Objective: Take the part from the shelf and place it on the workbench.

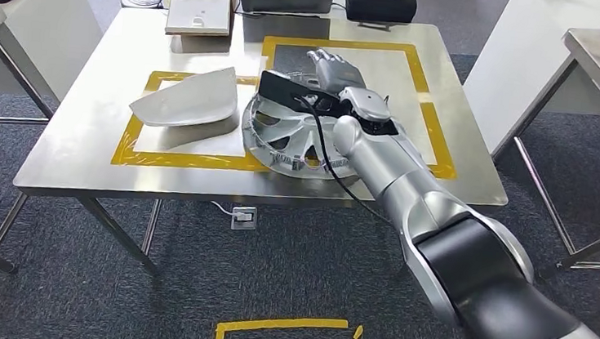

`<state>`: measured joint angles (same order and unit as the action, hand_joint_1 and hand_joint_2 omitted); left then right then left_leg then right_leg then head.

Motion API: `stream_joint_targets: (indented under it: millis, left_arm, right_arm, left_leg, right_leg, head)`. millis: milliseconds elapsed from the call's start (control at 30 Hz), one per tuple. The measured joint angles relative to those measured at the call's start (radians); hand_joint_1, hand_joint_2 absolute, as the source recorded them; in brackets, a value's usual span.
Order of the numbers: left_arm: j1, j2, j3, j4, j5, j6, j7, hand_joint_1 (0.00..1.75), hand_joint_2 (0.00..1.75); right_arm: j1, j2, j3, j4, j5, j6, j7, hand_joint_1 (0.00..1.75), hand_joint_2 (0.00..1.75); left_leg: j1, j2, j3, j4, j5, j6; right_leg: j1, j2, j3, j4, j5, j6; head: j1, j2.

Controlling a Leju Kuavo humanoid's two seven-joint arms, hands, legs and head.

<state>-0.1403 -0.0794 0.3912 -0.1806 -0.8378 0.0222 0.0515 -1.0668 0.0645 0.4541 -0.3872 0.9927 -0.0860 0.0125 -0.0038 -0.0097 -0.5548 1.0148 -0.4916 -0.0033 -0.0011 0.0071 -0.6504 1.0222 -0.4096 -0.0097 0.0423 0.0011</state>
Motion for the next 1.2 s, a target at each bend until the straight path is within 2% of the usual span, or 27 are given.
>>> stream_joint_targets:
  millis: [233, 400, 600, 700, 733, 767, 800, 867, 900, 933, 967, 1033, 1067, 1100, 1200]
  left_arm:
    - [0.002, 0.001, 0.010, 0.001, -0.002, 0.001, 0.003, 0.00, 0.00]
    - [0.002, 0.001, 0.016, 0.001, -0.005, 0.001, 0.000, 0.00, 0.00]
    - [0.003, 0.005, 0.024, 0.001, -0.015, 0.001, 0.001, 0.00, 0.00]
    - [0.003, 0.006, 0.025, 0.002, -0.021, 0.000, 0.002, 0.00, 0.00]
    - [0.003, 0.005, 0.025, 0.002, -0.024, 0.000, 0.002, 0.00, 0.00]
    - [0.002, 0.004, 0.026, 0.001, -0.027, -0.001, 0.002, 0.00, 0.00]
    - [0.002, 0.004, 0.026, 0.001, -0.030, -0.002, 0.002, 0.00, 0.00]
    - [0.002, 0.004, 0.026, 0.002, -0.034, -0.002, 0.002, 0.00, 0.00]
    - [0.003, 0.004, 0.026, 0.002, -0.035, -0.002, 0.002, 0.00, 0.00]
    - [0.003, 0.004, 0.026, 0.002, -0.036, -0.002, 0.002, 0.00, 0.00]
    - [0.003, 0.004, 0.026, 0.002, -0.037, -0.002, 0.002, 0.00, 0.00]
    - [0.002, 0.003, 0.026, 0.002, -0.038, -0.003, 0.002, 0.00, 0.00]
    - [0.001, 0.004, 0.026, 0.001, -0.038, -0.003, 0.002, 0.00, 0.00]
    - [0.000, 0.004, 0.026, 0.001, -0.038, -0.003, 0.002, 0.00, 0.00]
    - [0.000, 0.003, 0.027, 0.000, -0.040, -0.003, 0.002, 0.00, 0.00]
  right_arm:
    - [-0.001, 0.002, -0.006, -0.093, -0.023, -0.020, -0.019, 0.00, 0.00]
    - [0.018, -0.002, -0.018, -0.200, -0.073, -0.094, -0.071, 0.00, 0.00]
    - [0.105, -0.020, -0.044, -0.425, -0.113, -0.195, -0.116, 0.00, 0.00]
    - [0.146, -0.033, -0.048, -0.522, -0.114, -0.208, -0.117, 0.00, 0.00]
    - [0.155, -0.039, -0.049, -0.547, -0.113, -0.212, -0.117, 0.00, 0.00]
    - [0.164, -0.044, -0.049, -0.567, -0.112, -0.219, -0.119, 0.00, 0.00]
    - [0.172, -0.050, -0.049, -0.585, -0.111, -0.228, -0.121, 0.00, 0.00]
    - [0.191, -0.060, -0.050, -0.611, -0.109, -0.244, -0.123, 0.00, 0.00]
    - [0.203, -0.066, -0.051, -0.621, -0.108, -0.250, -0.123, 0.00, 0.00]
    - [0.214, -0.070, -0.052, -0.631, -0.107, -0.253, -0.123, 0.00, 0.00]
    - [0.223, -0.074, -0.053, -0.640, -0.106, -0.255, -0.124, 0.00, 0.00]
    - [0.231, -0.079, -0.054, -0.659, -0.105, -0.257, -0.124, 0.00, 0.00]
    - [0.233, -0.080, -0.054, -0.668, -0.103, -0.258, -0.124, 0.00, 0.00]
    - [0.235, -0.081, -0.055, -0.675, -0.102, -0.258, -0.124, 0.00, 0.00]
    - [0.244, -0.084, -0.062, -0.691, -0.096, -0.259, -0.124, 0.00, 0.00]
  left_leg:
    - [0.000, 0.000, 0.001, 0.000, 0.000, 0.000]
    - [0.000, 0.000, 0.001, 0.000, 0.000, 0.000]
    - [-0.005, 0.000, 0.001, 0.008, -0.005, 0.008]
    - [-0.003, 0.003, 0.005, 0.001, 0.005, 0.016]
    - [0.000, 0.005, 0.008, -0.006, 0.012, 0.021]
    - [0.004, 0.008, 0.009, -0.014, 0.020, 0.026]
    - [0.008, 0.010, 0.009, -0.019, 0.025, 0.029]
    - [0.009, 0.013, 0.001, -0.017, 0.030, 0.031]
    - [0.010, 0.013, -0.004, -0.014, 0.030, 0.030]
    - [0.012, 0.014, -0.009, -0.009, 0.031, 0.029]
    - [0.015, 0.015, -0.014, -0.003, 0.031, 0.026]
    - [0.021, 0.015, -0.027, 0.011, 0.030, 0.015]
    - [0.022, 0.015, -0.033, 0.018, 0.029, 0.007]
    - [0.021, 0.014, -0.038, 0.024, 0.028, -0.001]
    - [0.020, 0.010, -0.045, 0.028, 0.033, -0.023]
  right_leg:
    - [0.000, 0.000, 0.001, 0.000, 0.000, 0.000]
    - [0.000, 0.000, 0.001, 0.000, 0.000, 0.000]
    - [-0.003, 0.000, 0.003, -0.002, 0.002, 0.006]
    - [-0.004, 0.001, 0.007, -0.003, 0.005, 0.015]
    - [-0.003, 0.001, 0.005, 0.004, -0.003, 0.019]
    - [-0.003, 0.001, -0.004, 0.030, -0.024, 0.023]
    - [-0.003, 0.000, -0.023, 0.076, -0.056, 0.027]
    - [-0.007, -0.001, -0.076, 0.209, -0.127, 0.034]
    - [-0.010, -0.001, -0.094, 0.260, -0.145, 0.038]
    - [-0.013, -0.001, -0.096, 0.276, -0.144, 0.041]
    - [-0.017, -0.002, -0.078, 0.252, -0.127, 0.045]
    - [-0.024, -0.005, -0.001, 0.123, -0.081, 0.054]
    - [-0.024, -0.004, 0.029, 0.072, -0.065, 0.054]
    - [-0.024, -0.002, 0.046, 0.041, -0.060, 0.050]
    - [-0.021, 0.004, 0.041, 0.033, -0.057, 0.020]
  head:
    - [0.000, 0.000]
    - [0.000, 0.000]
    - [0.000, 0.000]
    - [-0.001, 0.000]
    - [0.000, 0.000]
    - [0.002, 0.000]
    - [0.003, 0.000]
    - [0.006, 0.000]
    - [0.006, 0.000]
    - [0.006, 0.000]
    - [0.006, 0.000]
    - [0.007, 0.000]
    - [0.007, 0.000]
    - [0.007, 0.000]
    - [0.009, 0.000]
